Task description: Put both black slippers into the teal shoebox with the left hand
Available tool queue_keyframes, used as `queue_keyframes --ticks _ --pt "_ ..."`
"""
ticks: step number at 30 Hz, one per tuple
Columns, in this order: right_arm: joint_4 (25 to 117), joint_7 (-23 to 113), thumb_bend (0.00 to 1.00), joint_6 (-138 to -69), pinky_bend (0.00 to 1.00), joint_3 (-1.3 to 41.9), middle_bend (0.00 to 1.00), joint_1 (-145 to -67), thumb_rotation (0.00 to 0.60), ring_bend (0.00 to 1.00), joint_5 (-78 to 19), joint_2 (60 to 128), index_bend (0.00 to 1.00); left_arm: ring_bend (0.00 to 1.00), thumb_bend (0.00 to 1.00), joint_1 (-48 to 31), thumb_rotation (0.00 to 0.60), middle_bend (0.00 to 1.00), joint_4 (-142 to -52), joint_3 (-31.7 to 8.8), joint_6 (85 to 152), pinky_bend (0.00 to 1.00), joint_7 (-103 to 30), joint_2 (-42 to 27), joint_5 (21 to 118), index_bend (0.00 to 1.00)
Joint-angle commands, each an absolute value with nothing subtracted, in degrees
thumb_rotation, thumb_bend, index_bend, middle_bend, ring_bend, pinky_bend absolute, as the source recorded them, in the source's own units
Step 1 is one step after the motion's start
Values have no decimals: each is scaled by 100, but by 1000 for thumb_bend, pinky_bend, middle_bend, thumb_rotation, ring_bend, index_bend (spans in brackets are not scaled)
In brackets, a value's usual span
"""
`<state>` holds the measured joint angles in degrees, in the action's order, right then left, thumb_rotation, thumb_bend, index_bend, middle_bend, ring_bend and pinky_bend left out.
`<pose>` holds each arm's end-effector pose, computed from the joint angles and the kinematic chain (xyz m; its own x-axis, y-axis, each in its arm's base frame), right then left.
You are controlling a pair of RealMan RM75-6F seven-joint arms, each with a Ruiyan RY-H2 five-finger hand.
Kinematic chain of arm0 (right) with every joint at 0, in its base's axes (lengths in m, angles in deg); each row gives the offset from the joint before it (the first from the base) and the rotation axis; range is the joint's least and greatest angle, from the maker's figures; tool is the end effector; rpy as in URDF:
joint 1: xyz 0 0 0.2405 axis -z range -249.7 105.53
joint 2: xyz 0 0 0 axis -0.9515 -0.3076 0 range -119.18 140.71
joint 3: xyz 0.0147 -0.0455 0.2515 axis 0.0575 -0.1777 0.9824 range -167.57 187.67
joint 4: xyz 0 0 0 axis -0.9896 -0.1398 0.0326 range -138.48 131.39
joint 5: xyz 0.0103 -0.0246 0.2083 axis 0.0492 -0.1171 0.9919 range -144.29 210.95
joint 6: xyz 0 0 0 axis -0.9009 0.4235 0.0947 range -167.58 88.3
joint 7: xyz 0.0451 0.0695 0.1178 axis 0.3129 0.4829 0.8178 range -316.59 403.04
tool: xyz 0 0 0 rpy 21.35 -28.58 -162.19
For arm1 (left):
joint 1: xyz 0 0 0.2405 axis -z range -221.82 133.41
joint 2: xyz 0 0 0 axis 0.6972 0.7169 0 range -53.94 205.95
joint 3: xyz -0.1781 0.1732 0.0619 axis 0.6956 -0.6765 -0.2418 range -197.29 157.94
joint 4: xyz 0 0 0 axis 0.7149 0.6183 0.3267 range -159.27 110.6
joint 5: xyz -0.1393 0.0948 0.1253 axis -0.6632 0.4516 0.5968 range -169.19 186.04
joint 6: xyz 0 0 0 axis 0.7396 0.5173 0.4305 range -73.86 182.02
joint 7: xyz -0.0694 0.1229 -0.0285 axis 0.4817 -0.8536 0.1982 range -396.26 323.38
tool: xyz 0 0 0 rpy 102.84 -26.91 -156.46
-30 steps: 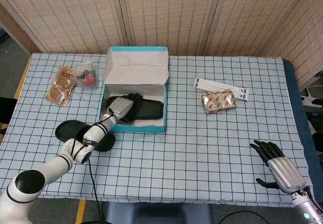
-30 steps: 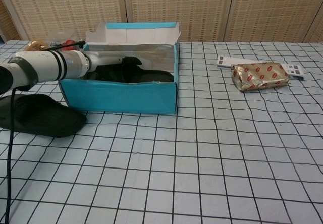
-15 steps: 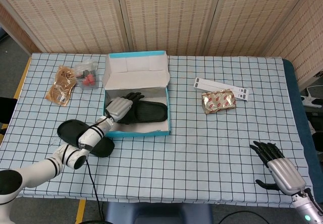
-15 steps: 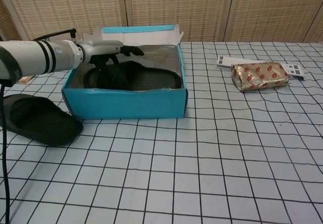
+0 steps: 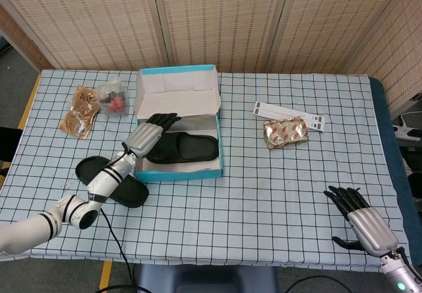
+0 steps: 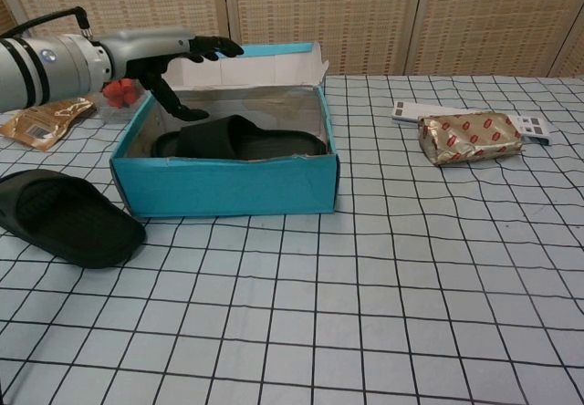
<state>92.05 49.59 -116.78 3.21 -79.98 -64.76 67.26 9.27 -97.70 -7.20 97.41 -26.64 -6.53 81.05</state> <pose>-0.2994 -0.1522 0.1463 0.4089 -0.2934 0.8641 -0.9088 -0.2173 0.3563 -0.1167 0.4185 0.0256 0.3346 0.3128 0.8889 0.8755 -0.4522 -0.1704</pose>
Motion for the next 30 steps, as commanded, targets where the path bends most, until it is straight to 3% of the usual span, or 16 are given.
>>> queue_keyframes --ticks 1,5,9,12,16,23,30 --pt "9193 4978 74 -11686 0 322 0 -8000 600 0 -6488 6722 0 0 334 391 600 0 -11066 -1066 10139 55 -2394 193 8525 0" --pt "9185 5030 74 -11696 0 311 0 -8013 600 0 -6530 6708 0 0 325 -188 600 0 -11941 -1535 10767 53 -2271 924 9186 0" --pt "9187 5066 74 -11782 0 277 0 -7992 600 0 -6635 6681 0 0 319 -682 600 0 -12115 -1899 11270 46 -2387 1302 9456 0" --pt "9187 5073 74 -11797 0 269 0 -7986 600 0 -6655 6675 0 0 312 -751 600 0 -12102 -1948 11316 39 -2407 1350 9466 0" --pt "9193 5100 74 -11871 0 237 0 -7962 600 0 -6738 6656 0 0 298 -986 600 0 -11856 -2111 11282 20 -2588 1473 9228 0" --pt "9219 5102 74 -12006 0 200 0 -7904 600 0 -6842 6640 0 0 297 -1089 600 0 -11038 -2290 10586 1 -3218 1216 8533 0" --pt "9209 5111 74 -11967 0 210 0 -7920 600 0 -6807 6649 0 0 295 -1169 600 0 -10734 -2386 10400 0 -3360 905 8564 0"
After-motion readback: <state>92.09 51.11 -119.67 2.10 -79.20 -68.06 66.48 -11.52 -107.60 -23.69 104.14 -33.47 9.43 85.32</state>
